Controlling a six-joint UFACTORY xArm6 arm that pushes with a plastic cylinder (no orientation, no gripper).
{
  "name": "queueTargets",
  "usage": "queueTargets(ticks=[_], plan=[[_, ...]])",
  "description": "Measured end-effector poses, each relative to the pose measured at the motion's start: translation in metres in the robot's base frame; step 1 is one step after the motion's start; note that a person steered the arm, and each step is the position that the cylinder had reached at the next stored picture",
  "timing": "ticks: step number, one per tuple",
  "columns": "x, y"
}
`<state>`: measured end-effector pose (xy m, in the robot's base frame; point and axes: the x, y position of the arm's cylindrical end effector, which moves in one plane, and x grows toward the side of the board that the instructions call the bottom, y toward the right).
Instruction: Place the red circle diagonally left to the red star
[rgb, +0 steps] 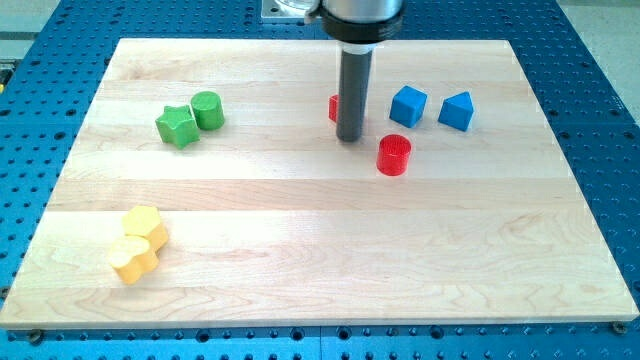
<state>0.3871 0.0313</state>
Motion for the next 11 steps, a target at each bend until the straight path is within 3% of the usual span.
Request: queueTargets(ticks=[2, 4, 5, 6, 7, 8, 10, 11], plan=[[-0.038, -0.024], [-0.035, -0.006], [0.038, -0.033], [0.111, 0.0], [0.123, 0.084], [0.083, 0.125], [0.066, 0.073], [0.058, 0.113]])
